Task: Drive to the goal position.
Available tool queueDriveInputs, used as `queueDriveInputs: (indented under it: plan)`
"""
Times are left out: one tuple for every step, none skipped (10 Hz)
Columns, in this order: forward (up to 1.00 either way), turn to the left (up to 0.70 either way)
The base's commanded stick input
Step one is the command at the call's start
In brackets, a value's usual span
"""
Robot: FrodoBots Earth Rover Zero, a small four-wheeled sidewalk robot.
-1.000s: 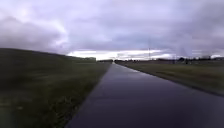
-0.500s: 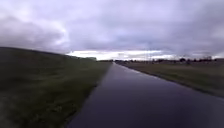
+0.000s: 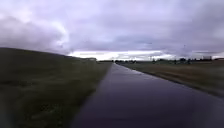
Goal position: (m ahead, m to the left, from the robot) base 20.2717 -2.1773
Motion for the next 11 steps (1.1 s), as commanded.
queueDriveInputs:
  plan:
    - [0.70, 0.00]
    - [0.70, 0.00]
    - [0.70, 0.00]
    - [0.70, 0.00]
    - [0.70, 0.00]
    - [0.70, 0.00]
    - [0.70, 0.00]
    - [0.70, 0.00]
    - [0.70, 0.00]
    - [0.70, 0.00]
    - [0.70, 0.00]
